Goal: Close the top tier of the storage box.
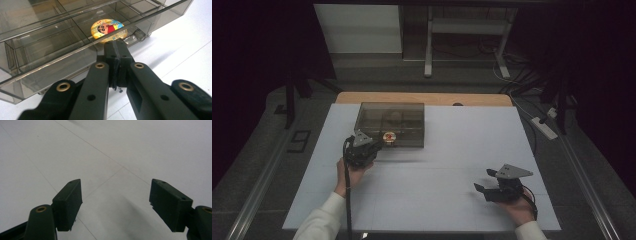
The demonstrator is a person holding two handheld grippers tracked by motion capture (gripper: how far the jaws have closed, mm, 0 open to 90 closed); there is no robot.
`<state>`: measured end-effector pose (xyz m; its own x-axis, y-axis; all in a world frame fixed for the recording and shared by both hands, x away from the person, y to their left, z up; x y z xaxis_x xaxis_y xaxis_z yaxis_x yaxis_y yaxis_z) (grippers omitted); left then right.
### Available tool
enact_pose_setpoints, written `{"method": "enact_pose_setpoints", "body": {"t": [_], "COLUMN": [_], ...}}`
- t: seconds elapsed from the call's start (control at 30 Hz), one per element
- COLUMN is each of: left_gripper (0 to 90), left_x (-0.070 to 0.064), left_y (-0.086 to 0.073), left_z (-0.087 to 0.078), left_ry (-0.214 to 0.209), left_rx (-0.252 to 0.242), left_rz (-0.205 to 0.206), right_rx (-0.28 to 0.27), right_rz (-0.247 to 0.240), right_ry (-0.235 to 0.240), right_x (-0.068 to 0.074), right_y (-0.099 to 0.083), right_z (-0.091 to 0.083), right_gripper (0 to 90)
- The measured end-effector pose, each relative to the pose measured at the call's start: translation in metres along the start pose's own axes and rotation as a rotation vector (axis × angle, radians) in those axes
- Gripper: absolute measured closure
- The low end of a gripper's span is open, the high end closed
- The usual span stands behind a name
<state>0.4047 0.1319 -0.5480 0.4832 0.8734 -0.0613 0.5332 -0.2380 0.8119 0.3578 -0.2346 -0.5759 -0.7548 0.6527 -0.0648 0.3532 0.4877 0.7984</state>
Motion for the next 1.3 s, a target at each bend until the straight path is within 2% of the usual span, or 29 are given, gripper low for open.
{"method": "enact_pose_setpoints", "body": {"t": [0.7, 1.3], "left_gripper": [88.6, 88.7], "left_x": [0.009, 0.013], "left_y": [0.009, 0.017], "left_z": [0.011, 0.016], "left_ry": [0.01, 0.027], "left_rx": [-0.011, -0.018], "left_rz": [-0.012, 0.001], "right_rx": [0.001, 0.005], "right_rz": [0.002, 0.001], "right_ry": [0.001, 0.0], "right_x": [0.0, 0.0], "right_y": [0.0, -0.001], "right_z": [0.0, 0.001], "right_gripper": [25.6, 25.5]}}
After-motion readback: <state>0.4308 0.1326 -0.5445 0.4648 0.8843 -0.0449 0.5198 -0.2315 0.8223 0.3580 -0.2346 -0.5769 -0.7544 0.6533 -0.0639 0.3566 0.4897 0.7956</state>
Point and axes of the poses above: each handheld gripper's, and its own axes: z roughly forward along the jaws, y roughly out of its top, x roughly to its left, the point moved 10 cm from there along z, roughly forward along the jaws, and after that the axes turned 2 degrees about -z, right-handed, at the moved point
